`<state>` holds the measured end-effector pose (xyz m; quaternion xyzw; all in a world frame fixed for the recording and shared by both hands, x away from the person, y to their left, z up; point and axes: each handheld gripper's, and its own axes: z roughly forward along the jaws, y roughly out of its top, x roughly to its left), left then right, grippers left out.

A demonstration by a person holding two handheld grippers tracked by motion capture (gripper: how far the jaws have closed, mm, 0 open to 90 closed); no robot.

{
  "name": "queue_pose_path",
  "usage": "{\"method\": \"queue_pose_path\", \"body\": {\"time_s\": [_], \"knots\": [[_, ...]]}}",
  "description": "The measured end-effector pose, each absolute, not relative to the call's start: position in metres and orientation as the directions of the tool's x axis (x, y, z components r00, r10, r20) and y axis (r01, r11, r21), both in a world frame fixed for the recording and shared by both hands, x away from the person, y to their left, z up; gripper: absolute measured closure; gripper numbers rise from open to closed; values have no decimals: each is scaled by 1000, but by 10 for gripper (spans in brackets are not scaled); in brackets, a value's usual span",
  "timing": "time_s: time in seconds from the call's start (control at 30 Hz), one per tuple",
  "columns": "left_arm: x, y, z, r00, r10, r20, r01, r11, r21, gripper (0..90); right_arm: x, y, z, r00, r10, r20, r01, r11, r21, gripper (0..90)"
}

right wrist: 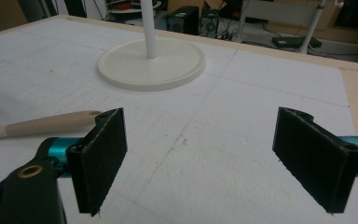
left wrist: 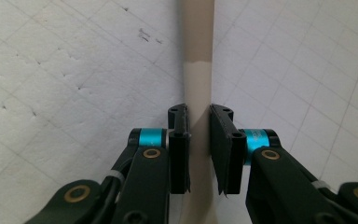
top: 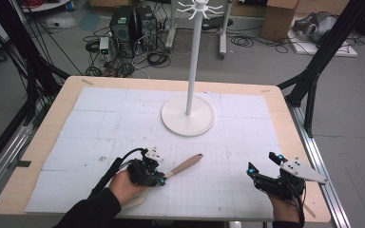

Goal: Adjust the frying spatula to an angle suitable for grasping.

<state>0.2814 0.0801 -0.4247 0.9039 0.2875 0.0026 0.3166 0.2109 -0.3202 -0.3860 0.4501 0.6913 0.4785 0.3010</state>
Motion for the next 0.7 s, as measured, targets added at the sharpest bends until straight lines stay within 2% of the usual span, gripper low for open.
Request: {"method": "queue_pose_path", "body": {"time_s": [0.07, 0.13, 0.2, 0.23, 0.4, 0.5, 0.67, 0.7], "knots": [[282, 81, -424, 835, 521, -176, 514, -627, 585, 766, 211, -320, -386, -415, 910, 13, 333, 139, 932, 164], [284, 89, -415, 819, 541, -191, 521, -562, 643, 703, 211, -320, -386, -414, 910, 13, 333, 138, 933, 163], [285, 93, -411, 812, 548, -199, 524, -536, 662, 660, 211, -320, -386, -413, 910, 14, 336, 138, 932, 163], [286, 103, -405, 797, 568, -207, 527, -486, 697, 632, 211, -320, -386, -413, 910, 14, 336, 138, 932, 164], [287, 128, -394, 770, 595, -231, 526, -386, 758, 532, 210, -320, -386, -413, 911, 13, 335, 138, 932, 164], [284, 155, -386, 746, 615, -257, 511, -281, 812, 462, 211, -320, -387, -411, 912, 15, 337, 136, 932, 164], [278, 179, -385, 736, 626, -258, 478, -211, 852, 396, 211, -319, -387, -409, 912, 16, 341, 137, 930, 163], [275, 188, -387, 726, 639, -253, 462, -182, 868, 334, 212, -319, -387, -409, 913, 14, 343, 140, 929, 164]]}}
